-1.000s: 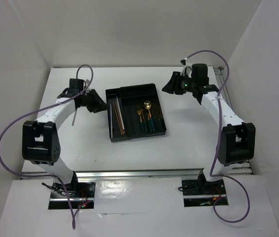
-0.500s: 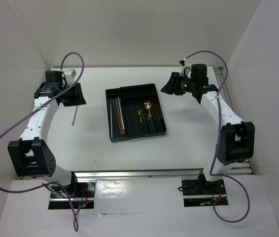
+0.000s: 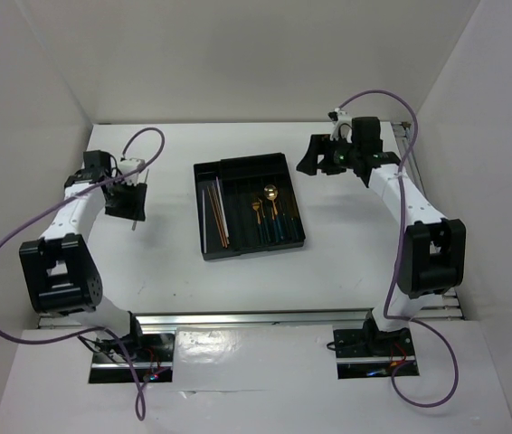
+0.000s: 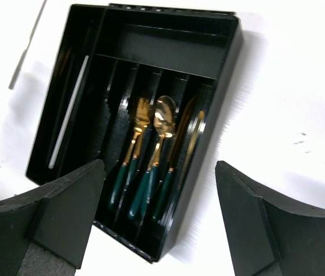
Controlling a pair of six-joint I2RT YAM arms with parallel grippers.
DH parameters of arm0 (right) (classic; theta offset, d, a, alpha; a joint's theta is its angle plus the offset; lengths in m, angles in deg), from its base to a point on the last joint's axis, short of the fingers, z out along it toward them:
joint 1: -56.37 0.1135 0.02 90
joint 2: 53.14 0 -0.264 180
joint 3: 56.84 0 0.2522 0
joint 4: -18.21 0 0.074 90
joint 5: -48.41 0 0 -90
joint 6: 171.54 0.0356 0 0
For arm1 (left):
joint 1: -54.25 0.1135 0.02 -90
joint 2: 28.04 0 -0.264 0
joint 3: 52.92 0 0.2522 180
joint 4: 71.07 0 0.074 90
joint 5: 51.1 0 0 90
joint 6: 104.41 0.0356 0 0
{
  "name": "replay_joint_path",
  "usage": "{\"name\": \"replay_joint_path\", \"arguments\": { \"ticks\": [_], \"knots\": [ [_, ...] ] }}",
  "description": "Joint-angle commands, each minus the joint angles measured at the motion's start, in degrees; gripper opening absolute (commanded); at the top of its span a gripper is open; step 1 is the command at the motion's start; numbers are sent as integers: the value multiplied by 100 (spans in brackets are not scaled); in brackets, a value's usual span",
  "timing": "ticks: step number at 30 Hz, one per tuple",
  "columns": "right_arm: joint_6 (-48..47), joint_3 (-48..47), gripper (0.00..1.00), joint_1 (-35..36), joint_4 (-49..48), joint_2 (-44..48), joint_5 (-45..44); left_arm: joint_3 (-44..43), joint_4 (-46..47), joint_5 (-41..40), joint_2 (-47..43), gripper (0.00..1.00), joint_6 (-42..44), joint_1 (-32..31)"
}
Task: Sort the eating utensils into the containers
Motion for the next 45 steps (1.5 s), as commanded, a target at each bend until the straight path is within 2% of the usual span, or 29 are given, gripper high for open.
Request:
{"name": "replay_joint_path", "arguments": {
  "ticks": [1, 6, 18, 24, 37, 38, 45],
  "knots": [
    [-283, -150, 85, -151, 68, 15, -146, -267, 247, -212, 435, 64, 424, 23],
    [-336, -97, 85, -361, 129, 68, -198, -697, 299, -265, 1094, 66, 477, 75],
    [-389, -44, 85, -547, 234, 120, -198, -1497, 370, -388, 2352, 54, 222, 76],
    [-389, -44, 85, -608, 235, 120, -198, -1682, 317, -388, 2599, 49, 169, 128],
    [-336, -150, 85, -608, 235, -38, -146, -1682, 423, -493, 3011, 48, 116, 128],
    [-336, -150, 85, -608, 235, -38, -146, -1682, 423, -493, 3012, 43, 116, 128],
    [-336, -150, 85, -608, 235, -90, -146, -1797, 370, -318, 3257, 35, 2, 128]
  ]
}}
